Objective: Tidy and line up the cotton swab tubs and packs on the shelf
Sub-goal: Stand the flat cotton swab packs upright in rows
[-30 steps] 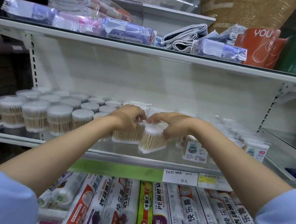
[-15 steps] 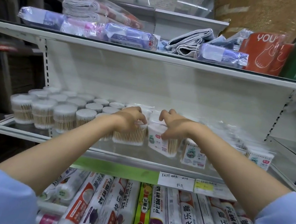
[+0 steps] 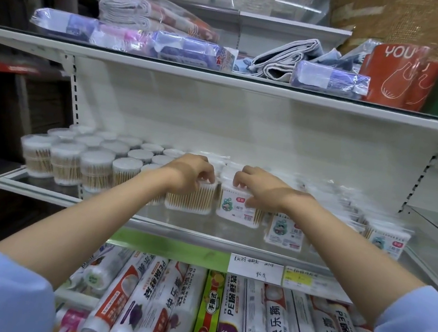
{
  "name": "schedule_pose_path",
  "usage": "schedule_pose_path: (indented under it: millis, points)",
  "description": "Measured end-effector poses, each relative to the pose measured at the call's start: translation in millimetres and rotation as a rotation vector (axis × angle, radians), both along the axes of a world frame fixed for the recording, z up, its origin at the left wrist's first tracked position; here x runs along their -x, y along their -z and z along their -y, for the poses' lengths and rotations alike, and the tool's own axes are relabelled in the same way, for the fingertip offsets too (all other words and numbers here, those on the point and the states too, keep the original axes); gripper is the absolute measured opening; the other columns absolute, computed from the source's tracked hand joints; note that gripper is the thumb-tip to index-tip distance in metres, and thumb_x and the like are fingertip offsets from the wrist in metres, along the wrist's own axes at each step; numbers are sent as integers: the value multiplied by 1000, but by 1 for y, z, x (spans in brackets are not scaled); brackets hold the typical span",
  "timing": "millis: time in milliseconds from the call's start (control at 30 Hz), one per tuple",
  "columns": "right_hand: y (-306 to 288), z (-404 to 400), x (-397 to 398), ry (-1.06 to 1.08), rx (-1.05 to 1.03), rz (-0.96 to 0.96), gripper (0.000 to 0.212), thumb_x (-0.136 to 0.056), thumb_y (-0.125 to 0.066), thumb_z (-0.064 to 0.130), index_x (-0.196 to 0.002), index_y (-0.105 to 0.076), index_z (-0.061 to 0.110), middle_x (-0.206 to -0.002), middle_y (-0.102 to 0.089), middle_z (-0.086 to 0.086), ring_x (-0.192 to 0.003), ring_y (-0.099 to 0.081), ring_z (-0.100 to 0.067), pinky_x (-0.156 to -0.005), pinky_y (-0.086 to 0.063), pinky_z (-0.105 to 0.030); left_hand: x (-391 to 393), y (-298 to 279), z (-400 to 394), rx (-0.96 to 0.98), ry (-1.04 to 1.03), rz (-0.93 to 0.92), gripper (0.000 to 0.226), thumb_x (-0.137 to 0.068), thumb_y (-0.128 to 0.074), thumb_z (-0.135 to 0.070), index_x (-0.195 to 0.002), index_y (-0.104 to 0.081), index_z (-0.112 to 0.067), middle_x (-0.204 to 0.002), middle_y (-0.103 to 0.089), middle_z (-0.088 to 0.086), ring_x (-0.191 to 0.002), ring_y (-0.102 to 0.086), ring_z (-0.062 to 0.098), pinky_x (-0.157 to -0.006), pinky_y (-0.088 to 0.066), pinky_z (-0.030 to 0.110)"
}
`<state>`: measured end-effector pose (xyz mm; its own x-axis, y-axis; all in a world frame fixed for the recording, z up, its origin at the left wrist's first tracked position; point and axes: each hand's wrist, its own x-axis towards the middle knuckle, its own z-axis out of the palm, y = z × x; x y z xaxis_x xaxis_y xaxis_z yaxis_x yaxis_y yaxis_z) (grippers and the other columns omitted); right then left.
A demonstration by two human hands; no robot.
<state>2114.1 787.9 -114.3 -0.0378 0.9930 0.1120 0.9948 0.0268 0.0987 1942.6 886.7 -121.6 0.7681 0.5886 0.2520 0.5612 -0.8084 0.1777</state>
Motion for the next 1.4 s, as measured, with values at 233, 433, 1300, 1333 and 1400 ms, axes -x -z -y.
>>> schedule_pose_path:
  millis: [233, 433, 1300, 1333, 1400]
  points:
    - [3, -2, 0, 44, 14, 22, 47, -83, -58, 5, -123, -43, 23, -121, -45, -1, -111, -43, -20, -87, -41, -31, 5, 3, -5, 34, 30, 47, 36, -87, -49, 6, -106, -66, -20, -108, -57, -4, -97, -54, 11, -83, -40, 18]
    - [-17, -10, 26, 57, -75, -4, 44, -87, -61, 27, -127, -45, 20, -123, -48, 0, -115, -44, -20, -90, -35, -30, 30, -5, -20, 47, 37, 86, 32, -90, -46, -2, -111, -64, -19, -117, -58, 0, -111, -53, 16, -91, -38, 19]
    - [-10, -51, 101, 67, 144, -212, 52, -87, -62, 15, -130, -48, 40, -117, -38, -2, -97, -45, -21, -74, -41, -29, 82, 2, -65, 53, 17, -46, 36, -88, -55, -34, -124, -55, -28, -120, -60, -5, -106, -56, 18, -93, -46, 30]
    - [-11, -51, 101, 60, 150, -209, 51, -87, -60, 13, -128, -49, 42, -117, -38, -1, -99, -46, -22, -77, -43, -30, 82, 3, -65, 51, 15, -44, 35, -88, -54, -35, -123, -55, -29, -120, -60, -4, -106, -55, 19, -93, -46, 31]
    - [-13, -49, 102, 50, 171, -210, 51, -87, -54, 10, -125, -52, 44, -121, -40, -1, -108, -47, -22, -87, -45, -33, 83, 4, -65, 48, 14, -50, 33, -89, -53, -37, -121, -57, -30, -118, -60, -3, -104, -55, 19, -92, -46, 31]
